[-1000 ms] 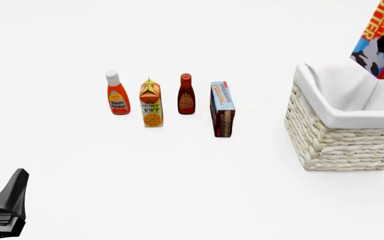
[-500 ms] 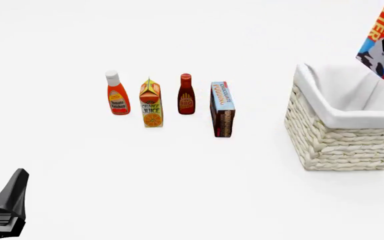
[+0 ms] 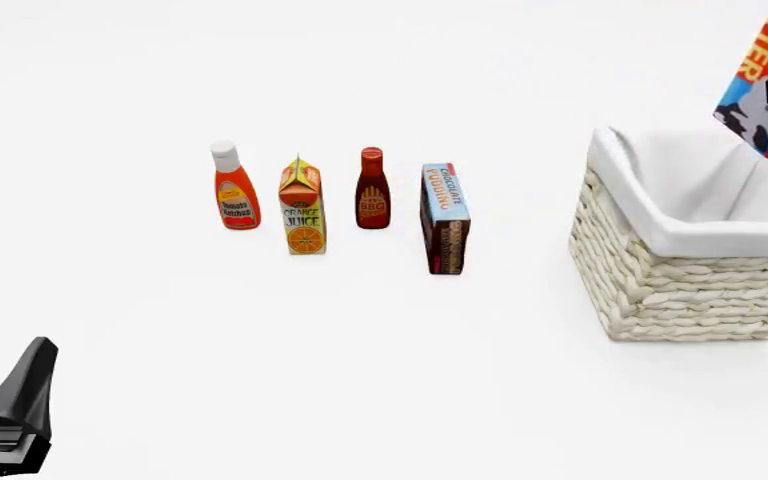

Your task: Pick the butter and place it in the basket.

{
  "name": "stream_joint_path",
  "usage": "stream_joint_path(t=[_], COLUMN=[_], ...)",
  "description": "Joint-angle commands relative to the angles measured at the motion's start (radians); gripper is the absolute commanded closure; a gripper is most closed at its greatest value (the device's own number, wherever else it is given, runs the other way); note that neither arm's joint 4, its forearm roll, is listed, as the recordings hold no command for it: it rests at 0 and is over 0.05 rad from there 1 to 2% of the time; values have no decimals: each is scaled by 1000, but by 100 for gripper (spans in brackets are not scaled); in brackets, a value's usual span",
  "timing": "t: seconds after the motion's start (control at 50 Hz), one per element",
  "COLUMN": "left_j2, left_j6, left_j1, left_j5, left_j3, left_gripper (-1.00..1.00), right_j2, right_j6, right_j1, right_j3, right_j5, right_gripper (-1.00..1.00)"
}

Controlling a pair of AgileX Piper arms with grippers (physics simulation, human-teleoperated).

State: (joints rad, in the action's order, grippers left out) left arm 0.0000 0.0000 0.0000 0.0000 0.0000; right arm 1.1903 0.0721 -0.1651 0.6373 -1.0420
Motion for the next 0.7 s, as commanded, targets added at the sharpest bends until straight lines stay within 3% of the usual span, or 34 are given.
stream_joint_path(t=[0.02,0.7], left_j2=[0,0], left_j6=[0,0], left_j1=[0,0], left_j5=[0,0], left_j3=[0,0], left_gripper=[-100,-100], right_j2=[-9,213], right_j6=[18,-28], right_j1=[2,-7], right_j3=[-2,80], right_j5=[-36,-135], right_gripper=[100,100])
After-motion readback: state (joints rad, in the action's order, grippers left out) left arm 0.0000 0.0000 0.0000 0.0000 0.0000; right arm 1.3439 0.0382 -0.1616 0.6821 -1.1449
